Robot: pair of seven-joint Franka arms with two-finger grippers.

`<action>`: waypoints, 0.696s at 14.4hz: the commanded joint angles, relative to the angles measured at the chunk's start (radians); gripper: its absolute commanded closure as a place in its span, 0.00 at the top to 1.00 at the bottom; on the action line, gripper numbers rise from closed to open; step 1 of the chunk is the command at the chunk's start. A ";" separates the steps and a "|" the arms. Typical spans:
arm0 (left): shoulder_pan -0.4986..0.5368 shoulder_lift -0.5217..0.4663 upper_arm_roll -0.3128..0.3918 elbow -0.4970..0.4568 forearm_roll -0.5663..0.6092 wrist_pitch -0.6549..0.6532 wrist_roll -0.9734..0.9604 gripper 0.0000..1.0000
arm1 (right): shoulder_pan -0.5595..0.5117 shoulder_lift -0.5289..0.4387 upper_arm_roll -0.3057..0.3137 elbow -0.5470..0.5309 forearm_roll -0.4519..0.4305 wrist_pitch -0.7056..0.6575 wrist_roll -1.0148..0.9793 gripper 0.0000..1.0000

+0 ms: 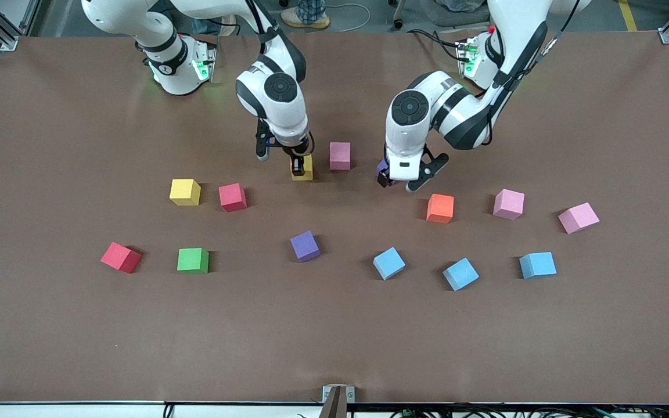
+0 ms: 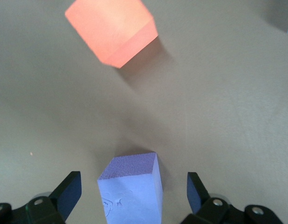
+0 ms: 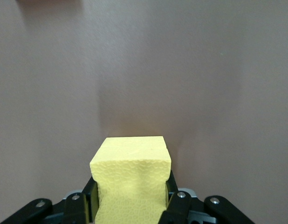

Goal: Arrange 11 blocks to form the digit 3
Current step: 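Grasp the purple cube with the left gripper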

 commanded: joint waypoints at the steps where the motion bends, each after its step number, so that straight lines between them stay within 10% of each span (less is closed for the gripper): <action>1: 0.000 -0.024 -0.007 -0.100 -0.023 0.131 -0.099 1.00 | 0.040 0.020 0.001 -0.010 0.017 0.025 0.041 0.00; 10: -0.014 0.052 -0.008 -0.117 -0.023 0.198 -0.274 0.99 | 0.071 0.051 0.001 0.004 0.019 0.079 0.072 0.00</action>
